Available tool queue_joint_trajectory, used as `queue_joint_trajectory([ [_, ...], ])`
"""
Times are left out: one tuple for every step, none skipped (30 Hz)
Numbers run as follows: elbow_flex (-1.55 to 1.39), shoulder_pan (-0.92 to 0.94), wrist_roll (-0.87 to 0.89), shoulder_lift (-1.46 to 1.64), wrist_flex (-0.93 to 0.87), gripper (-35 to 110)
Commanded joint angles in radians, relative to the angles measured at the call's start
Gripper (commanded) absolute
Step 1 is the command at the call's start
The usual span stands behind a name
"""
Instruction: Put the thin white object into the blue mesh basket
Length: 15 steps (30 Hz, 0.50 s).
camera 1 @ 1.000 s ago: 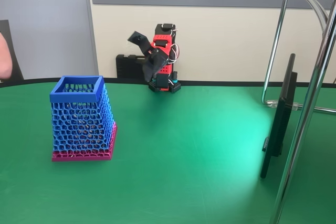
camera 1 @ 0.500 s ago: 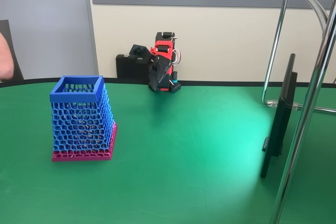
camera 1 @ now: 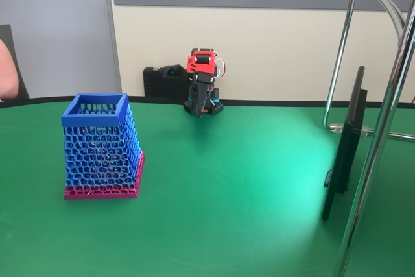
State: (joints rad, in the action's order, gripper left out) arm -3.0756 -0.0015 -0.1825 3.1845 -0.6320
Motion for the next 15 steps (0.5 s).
queue_joint_trajectory([
  [-0.008,-0.003,0.031,0.021,-0.037,13],
  [-0.008,-0.003,0.038,0.023,-0.046,12],
  [-0.008,-0.003,0.048,0.025,-0.057,12],
  [-0.008,-0.005,0.058,0.026,-0.069,12],
  [-0.008,-0.005,0.069,0.029,-0.080,11],
  [-0.008,-0.006,0.072,0.037,-0.092,9],
  [-0.008,-0.008,0.078,0.051,-0.109,8],
  [-0.008,-0.008,0.081,0.060,-0.120,6],
  [-0.008,-0.008,0.091,0.066,-0.127,3],
  [-0.008,-0.012,0.094,0.071,-0.135,1],
  [-0.008,-0.018,0.094,0.081,-0.147,1],
  [-0.008,-0.021,0.095,0.091,-0.158,1],
  [-0.008,-0.023,0.101,0.097,-0.167,1],
  [-0.008,-0.028,0.104,0.109,-0.183,1],
  [-0.008,-0.032,0.107,0.123,-0.198,1],
])
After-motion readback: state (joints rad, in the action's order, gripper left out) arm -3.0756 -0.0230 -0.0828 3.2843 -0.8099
